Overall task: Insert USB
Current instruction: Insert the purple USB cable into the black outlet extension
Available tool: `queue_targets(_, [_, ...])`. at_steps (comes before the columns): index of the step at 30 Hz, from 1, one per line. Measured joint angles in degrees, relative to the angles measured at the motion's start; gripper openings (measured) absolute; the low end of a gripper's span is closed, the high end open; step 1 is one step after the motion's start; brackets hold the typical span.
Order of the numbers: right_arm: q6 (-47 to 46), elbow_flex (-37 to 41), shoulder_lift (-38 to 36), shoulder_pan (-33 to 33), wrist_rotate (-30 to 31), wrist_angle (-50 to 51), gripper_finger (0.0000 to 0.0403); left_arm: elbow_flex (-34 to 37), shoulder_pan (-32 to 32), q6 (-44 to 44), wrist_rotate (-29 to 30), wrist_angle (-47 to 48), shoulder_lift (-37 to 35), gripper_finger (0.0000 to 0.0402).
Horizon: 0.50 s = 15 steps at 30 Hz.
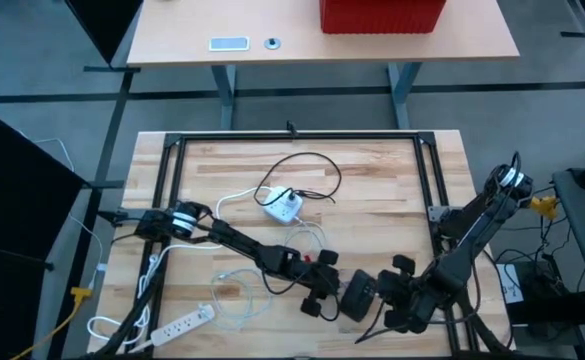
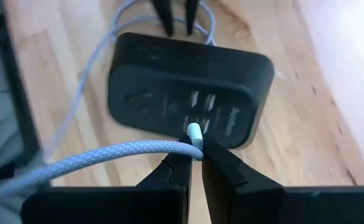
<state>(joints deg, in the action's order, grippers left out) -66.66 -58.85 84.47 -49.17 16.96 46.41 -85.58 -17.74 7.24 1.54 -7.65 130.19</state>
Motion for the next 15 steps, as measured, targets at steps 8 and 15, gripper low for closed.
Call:
queue_targets(8, [-1.39, 0.02, 2.59, 1.67, -0.88, 0.34, 0.0009, 0.0, -0.07, 0.29, -0.17, -1.02, 0.0, 0.0066])
queue_targets(15, [-2.88, 0.02, 2.86, 1.84, -1.95, 1.16, 0.0009, 0.0, -0.07, 0.24, -0.2, -1.27, 0.0, 0.0066])
